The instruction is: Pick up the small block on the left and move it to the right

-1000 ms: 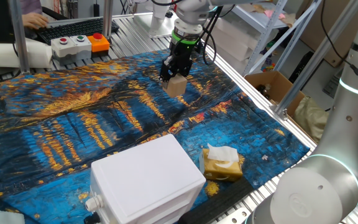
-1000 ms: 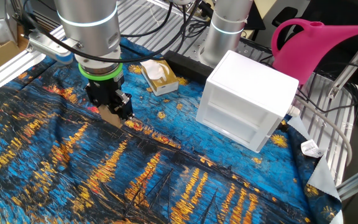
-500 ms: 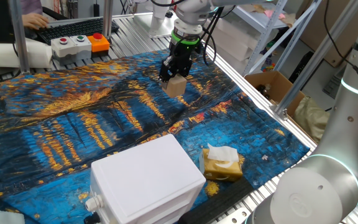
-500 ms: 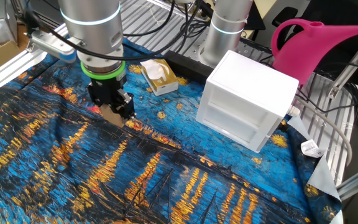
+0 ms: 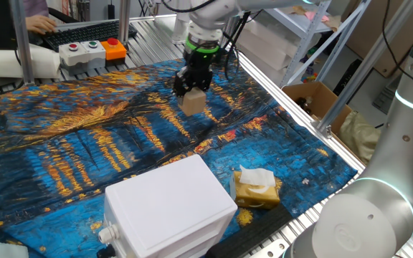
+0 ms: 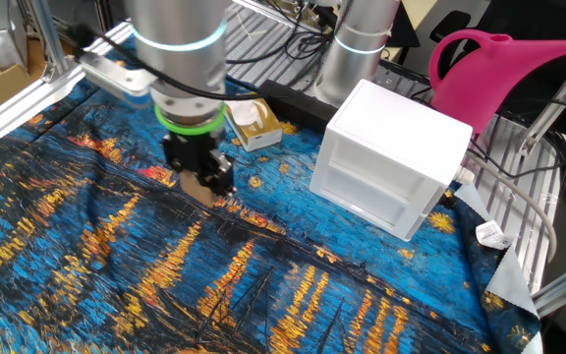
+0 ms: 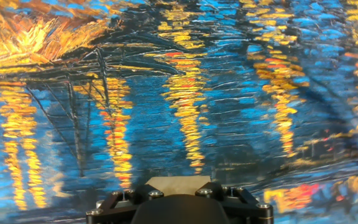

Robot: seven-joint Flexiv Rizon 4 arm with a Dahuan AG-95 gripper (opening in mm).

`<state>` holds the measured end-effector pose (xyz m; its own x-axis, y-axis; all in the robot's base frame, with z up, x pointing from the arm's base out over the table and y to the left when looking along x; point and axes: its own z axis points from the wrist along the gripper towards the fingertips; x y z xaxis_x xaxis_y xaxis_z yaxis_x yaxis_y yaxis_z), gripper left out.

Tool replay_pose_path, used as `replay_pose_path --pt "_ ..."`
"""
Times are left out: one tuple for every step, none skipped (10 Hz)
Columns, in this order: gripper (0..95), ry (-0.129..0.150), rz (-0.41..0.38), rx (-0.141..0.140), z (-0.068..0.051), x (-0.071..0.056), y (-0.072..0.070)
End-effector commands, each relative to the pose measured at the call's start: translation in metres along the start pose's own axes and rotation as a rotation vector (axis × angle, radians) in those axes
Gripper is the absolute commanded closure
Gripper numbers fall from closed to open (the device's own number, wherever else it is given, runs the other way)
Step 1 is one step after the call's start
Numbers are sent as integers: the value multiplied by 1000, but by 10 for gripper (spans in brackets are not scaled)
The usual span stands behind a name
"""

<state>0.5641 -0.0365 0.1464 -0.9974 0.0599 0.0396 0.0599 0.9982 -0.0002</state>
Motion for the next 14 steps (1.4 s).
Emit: replay_pose_path --pt "950 4 50 0 3 5 20" --pt "950 4 70 1 5 8 31" --pt "950 5 80 1 5 10 36" --pt "950 6 100 1 5 13 45" --pt "950 8 118 2 5 16 54" --pt "950 11 138 4 5 18 65" --pt "950 12 145 4 5 19 68" --pt "950 14 168 6 5 22 81" --pt "950 17 183 8 5 23 89" --pt "950 23 187 9 5 21 89" --pt "950 25 188 9 6 19 90" --pt "950 25 189 9 6 18 90" --pt "950 32 198 11 8 10 93" --pt "950 35 211 12 11 1 96"
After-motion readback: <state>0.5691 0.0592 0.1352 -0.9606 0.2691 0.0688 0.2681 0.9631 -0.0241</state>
